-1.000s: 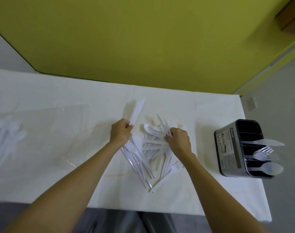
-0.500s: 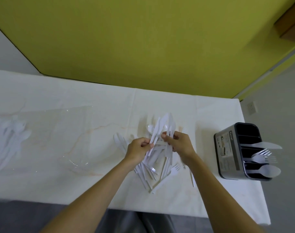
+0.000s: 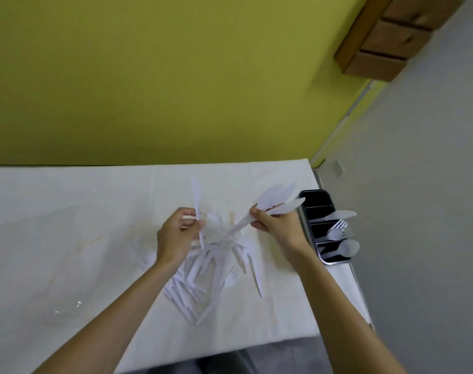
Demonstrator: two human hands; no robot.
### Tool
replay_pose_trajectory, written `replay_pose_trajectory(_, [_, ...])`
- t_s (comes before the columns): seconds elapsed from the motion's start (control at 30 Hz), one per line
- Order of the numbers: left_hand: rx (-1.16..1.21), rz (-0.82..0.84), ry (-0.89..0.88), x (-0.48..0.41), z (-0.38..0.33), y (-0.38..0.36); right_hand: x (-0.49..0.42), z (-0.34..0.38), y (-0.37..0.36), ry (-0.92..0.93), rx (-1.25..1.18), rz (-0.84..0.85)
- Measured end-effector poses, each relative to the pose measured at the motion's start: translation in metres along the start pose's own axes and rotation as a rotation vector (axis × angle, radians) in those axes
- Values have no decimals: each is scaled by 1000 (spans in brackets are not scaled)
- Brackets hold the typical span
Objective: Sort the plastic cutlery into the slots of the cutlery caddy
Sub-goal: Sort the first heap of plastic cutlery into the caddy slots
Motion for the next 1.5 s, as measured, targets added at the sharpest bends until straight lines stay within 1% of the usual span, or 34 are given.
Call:
replay_pose_trajectory(0.07, [127,42,-47,2,-32,-29,9,35,52,81,-35,-120])
replay_pose_trajectory(0.13, [264,122,-80,4,-61,-63,13,58,104,110,-52,-238])
replay_pose_trajectory(0.2, [324,207,-119,10,-88,-104,9,61,160,75,-58,-376])
replay_pose_trajectory(0.27, [319,252,-148,15,-108,-141,3,50,201,-10,18,-488])
replay_pose_trajectory(0.33, [255,280,-177,19,-118,-175,-1,38,218,-73,144,-534])
replay_pose_trajectory(0.47, [-84,286,-353,25,-128,-226,-3,37,202,-28,481,-492])
replay_pose_trajectory(0.57, [-290,319,-476,31,-128,-247,-5,34,193,23,567,-457])
replay_pose_trajectory(0.63, [-346,354,-505,33,-124,-253,-8,28,194,-10,573,-435])
replay_pose_trajectory(0.8, [-377,392,-534,37,-121,-257,-6,27,191,-13,630,-369])
replay_pose_trajectory(0.9, [-333,367,-532,36,-120,-248,-6,41,191,18,679,-392])
replay_pose_trajectory(1.0, [-302,323,-541,38,-115,-233,-13,49,181,43,787,-300])
replay_pose_trajectory(1.1, [-300,289,-517,36,-102,-213,-16,39,171,24,797,-193])
replay_pose_trajectory(1.17, [-315,271,-495,31,-92,-197,-14,36,166,30,810,-175])
replay_pose_trajectory(1.2, [-321,264,-484,29,-86,-188,-13,38,164,48,818,-200])
replay_pose_trajectory(1.27, [-339,234,-453,24,-74,-169,-2,54,161,156,774,-334])
replay_pose_trajectory(1.33, [-386,172,-404,21,-52,-143,21,81,145,414,649,-512])
replay_pose_trajectory(1.37, [-426,142,-384,23,-40,-129,35,91,130,554,584,-563])
replay_pose_trajectory(1.4, [-472,125,-369,25,-26,-118,44,92,110,636,560,-551])
replay_pose_trajectory(1.43, [-528,117,-352,29,-11,-107,43,82,84,646,590,-463])
replay_pose_trajectory(1.47, [-586,130,-328,33,4,-99,36,59,58,590,658,-332])
replay_pose_trajectory(1.5, [-646,153,-297,39,17,-93,26,26,33,485,743,-195])
Point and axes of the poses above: each hand's wrist, its own x-axis away from the middle knuckle, its own y-axis out of the back of the hand, z = x × y, the point moved 9 cm from there along -x, towards the middle knuckle
